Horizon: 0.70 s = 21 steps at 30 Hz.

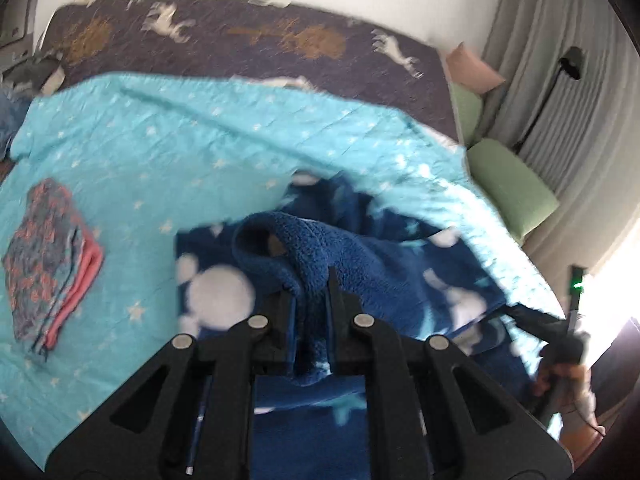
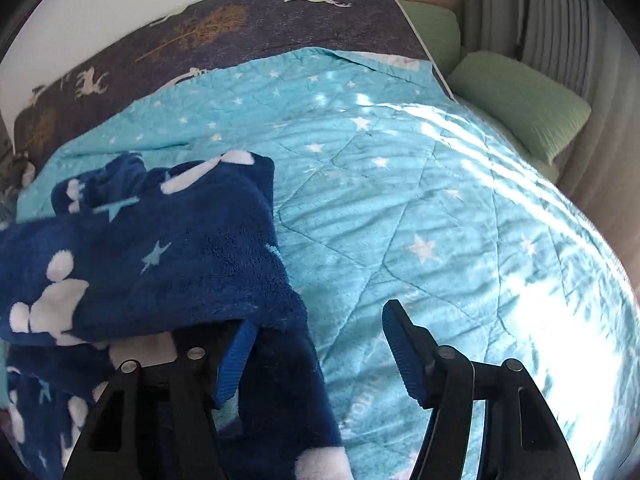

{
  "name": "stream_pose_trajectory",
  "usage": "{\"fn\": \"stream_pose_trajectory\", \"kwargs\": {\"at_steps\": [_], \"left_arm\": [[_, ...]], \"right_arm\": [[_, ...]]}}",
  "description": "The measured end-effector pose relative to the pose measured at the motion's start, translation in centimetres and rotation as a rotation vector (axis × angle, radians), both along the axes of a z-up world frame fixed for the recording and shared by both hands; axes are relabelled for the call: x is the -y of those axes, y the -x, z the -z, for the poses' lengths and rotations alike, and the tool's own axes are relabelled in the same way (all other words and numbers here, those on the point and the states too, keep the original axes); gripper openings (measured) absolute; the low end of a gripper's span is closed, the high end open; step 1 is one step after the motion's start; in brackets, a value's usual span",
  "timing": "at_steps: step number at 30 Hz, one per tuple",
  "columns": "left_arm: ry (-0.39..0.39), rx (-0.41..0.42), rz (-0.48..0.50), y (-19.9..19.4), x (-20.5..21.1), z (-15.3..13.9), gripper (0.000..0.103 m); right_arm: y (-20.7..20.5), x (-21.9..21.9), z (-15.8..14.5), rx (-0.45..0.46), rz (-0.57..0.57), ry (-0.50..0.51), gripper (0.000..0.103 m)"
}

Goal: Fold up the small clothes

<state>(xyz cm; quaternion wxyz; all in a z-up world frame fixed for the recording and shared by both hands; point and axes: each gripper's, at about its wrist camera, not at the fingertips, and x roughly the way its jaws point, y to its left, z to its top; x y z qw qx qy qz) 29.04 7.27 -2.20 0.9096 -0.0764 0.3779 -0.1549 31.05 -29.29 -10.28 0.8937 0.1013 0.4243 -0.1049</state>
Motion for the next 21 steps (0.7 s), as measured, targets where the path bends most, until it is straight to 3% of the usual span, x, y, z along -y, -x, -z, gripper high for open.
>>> {"fn": "stream_pose_trajectory", "kwargs": {"at_steps": [4, 7, 12, 14, 17, 19, 21], "left_arm": [[-0.002, -0.094, -0.041, -1.2, -2.4, 4.4, 0.014], [0.035, -0.168, -0.047, -1.9, -3.2, 7.0, 0.014], [0.029, -0.162, -0.049, -1.5, -2.5, 7.0, 0.015], [0.022, -0.156, -0.050, -1.4, -2.7, 6.9, 0.016], [0.004, -0.159, -0.067, -1.3, -3.4, 6.9, 0.026], [-0.007, -0.169, -0.083, -0.9, -4.0, 6.9, 0.033], [-0.018, -0.168, -0.101, -0.6, -4.6, 6.5, 0.041]], "right_arm": [[1.7, 1.2, -0.4, -0.024, 0.014, 0.055, 0.066], [1.8, 2.0, -0.9, -0.007, 0.035, -0.015, 0.066], [0.1, -1.9, -3.7, 0.072, -0.127, -0.092, 0.066], [-1.3, -3.7, -4.1, 0.073, -0.212, -0.181, 0.066], [-3.1, -5.2, -3.7, 0.084, -0.248, -0.252, 0.066], [-4.2, -5.6, -2.6, 0.045, -0.246, -0.213, 0.065], [-5.4, -5.4, 0.0, -0.076, -0.232, -0.138, 0.063]]}}
